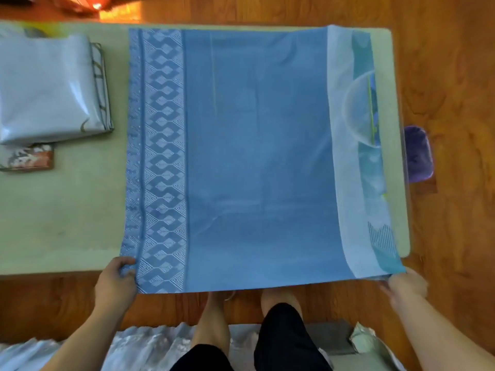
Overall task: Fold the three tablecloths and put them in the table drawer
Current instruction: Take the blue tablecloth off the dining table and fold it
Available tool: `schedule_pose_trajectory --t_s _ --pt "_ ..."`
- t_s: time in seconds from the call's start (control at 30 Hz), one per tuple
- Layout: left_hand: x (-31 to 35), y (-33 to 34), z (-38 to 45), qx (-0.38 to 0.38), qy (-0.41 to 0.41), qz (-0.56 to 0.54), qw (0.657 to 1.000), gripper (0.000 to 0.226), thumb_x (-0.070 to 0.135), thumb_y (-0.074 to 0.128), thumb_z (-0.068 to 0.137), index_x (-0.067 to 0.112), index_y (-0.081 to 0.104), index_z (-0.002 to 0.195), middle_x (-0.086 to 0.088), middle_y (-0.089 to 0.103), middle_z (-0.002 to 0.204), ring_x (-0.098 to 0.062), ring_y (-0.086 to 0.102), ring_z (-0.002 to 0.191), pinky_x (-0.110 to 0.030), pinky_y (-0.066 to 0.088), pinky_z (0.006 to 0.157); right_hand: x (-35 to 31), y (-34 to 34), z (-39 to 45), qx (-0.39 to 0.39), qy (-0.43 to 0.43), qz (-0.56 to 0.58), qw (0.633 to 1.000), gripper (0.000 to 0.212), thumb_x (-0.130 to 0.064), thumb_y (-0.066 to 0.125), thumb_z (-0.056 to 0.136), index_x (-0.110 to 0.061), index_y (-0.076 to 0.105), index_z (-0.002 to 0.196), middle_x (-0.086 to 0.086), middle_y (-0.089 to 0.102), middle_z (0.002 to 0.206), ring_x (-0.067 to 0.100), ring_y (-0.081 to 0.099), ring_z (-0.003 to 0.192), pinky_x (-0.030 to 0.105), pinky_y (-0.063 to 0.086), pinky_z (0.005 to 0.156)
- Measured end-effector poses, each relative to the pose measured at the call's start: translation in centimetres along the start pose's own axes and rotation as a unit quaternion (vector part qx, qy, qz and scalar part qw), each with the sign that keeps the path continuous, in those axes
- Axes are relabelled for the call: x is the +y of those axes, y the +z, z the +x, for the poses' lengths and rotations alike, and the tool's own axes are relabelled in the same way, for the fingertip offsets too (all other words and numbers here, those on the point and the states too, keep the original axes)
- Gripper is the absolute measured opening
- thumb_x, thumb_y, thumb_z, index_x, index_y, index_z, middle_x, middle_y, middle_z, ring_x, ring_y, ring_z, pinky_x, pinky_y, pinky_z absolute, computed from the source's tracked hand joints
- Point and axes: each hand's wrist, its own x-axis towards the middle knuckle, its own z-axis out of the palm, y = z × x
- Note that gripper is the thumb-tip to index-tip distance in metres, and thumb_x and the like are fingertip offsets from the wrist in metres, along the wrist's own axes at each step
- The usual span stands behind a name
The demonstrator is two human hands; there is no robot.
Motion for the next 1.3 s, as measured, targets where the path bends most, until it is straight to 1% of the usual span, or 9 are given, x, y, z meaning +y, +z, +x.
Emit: schedule_pose_trajectory --t_s 0.07,0.17,0.27,0.43,0.63,0.77,0.97,1.2,1.3 --pt "-0.3 0.4 0.2 -0.010 -0.010 0.000 1.000 0.036 0.000 0.059 0.095 0.020 0.056 0.124 -0.016 0.067 0.100 -0.036 0.066 0.068 -0.040 0.052 0.061 0.6 0.5 1.1 -0.017 0.034 -0.060 0.997 0.033 0.013 0.050 0.094 -0.006 0.062 0.119 0.014 0.063 0.114 0.035 0.062 0.097 0.044 0.055 0.088" --pt "-0.6 0.9 1.0 -0.018 -0.044 -0.029 0.998 0.063 0.006 0.062 0.096 0.025 0.034 0.150 -0.016 0.063 0.126 -0.040 0.069 0.093 -0.040 0.054 0.066 -1.1 2.0 0.5 0.016 0.001 -0.284 0.959 0.035 -0.003 0.067 0.090 0.007 0.058 0.122 0.021 0.061 0.099 0.037 0.061 0.084 0.044 0.053 0.081" --pt "-0.6 1.2 0.3 -0.028 -0.059 -0.050 0.997 0.065 0.010 0.064 0.095 0.021 0.034 0.152 -0.011 0.060 0.138 -0.037 0.066 0.107 -0.051 0.058 0.085 -3.4 4.1 -2.9 0.060 -0.147 -0.449 0.879 0.059 -0.017 0.069 0.086 -0.004 0.045 0.138 0.024 0.049 0.130 0.043 0.050 0.118 0.047 0.042 0.100" --pt "-0.6 0.9 -0.7 0.001 -0.065 -0.090 0.994 0.045 0.009 0.057 0.100 0.013 0.049 0.145 -0.006 0.062 0.130 -0.031 0.062 0.111 -0.040 0.052 0.083 -5.6 12.5 -10.5 -0.175 -0.421 -0.471 0.755 0.048 0.000 0.056 0.085 -0.006 0.057 0.132 0.022 0.051 0.134 0.042 0.050 0.123 0.042 0.041 0.106" --pt "-2.2 1.3 0.5 0.016 -0.078 -0.217 0.973 0.018 0.025 0.053 0.104 0.014 0.068 0.103 0.002 0.065 0.086 -0.026 0.062 0.089 -0.037 0.045 0.075 -4.1 23.4 -24.0 -0.368 -0.510 -0.503 0.593 0.035 -0.012 0.051 0.095 -0.017 0.063 0.127 0.009 0.061 0.135 0.028 0.056 0.125 0.033 0.044 0.101" --pt "-4.8 1.3 1.4 -0.034 -0.170 -0.422 0.890 0.018 0.012 0.050 0.106 0.010 0.068 0.109 -0.011 0.075 0.102 -0.028 0.072 0.097 -0.044 0.061 0.085 0.4 27.3 -31.4 -0.446 -0.529 -0.509 0.512 0.036 -0.011 0.047 0.097 -0.020 0.062 0.128 0.004 0.060 0.135 0.025 0.055 0.125 0.033 0.044 0.103" --pt "-7.5 1.2 1.5 -0.109 -0.215 -0.519 0.820 0.021 0.006 0.059 0.101 0.005 0.053 0.121 -0.019 0.069 0.115 -0.029 0.074 0.097 -0.031 0.062 0.065 6.1 31.7 -35.8 -0.478 -0.579 -0.538 0.383 0.045 -0.005 0.047 0.094 -0.024 0.056 0.134 0.000 0.048 0.138 0.024 0.050 0.126 0.036 0.042 0.102" --pt "-7.0 3.7 -1.8 -0.073 -0.283 -0.602 0.743 0.034 0.043 0.054 0.103 0.010 0.053 0.111 -0.015 0.072 0.107 -0.026 0.073 0.097 -0.043 0.058 0.094 8.0 32.4 -37.1 -0.424 -0.630 -0.552 0.345 0.057 -0.001 0.052 0.089 -0.025 0.048 0.141 0.000 0.040 0.135 0.028 0.054 0.112 0.042 0.050 0.087" --pt "-6.3 4.2 -1.8 -0.026 -0.243 -0.562 0.790 0.043 0.062 0.049 0.099 0.022 0.063 0.109 0.001 0.073 0.100 -0.017 0.070 0.096 -0.034 0.054 0.090 8.0 32.5 -37.3 -0.421 -0.640 -0.564 0.308 0.063 0.000 0.054 0.088 -0.026 0.045 0.144 0.001 0.033 0.144 0.027 0.049 0.123 0.042 0.051 0.090"
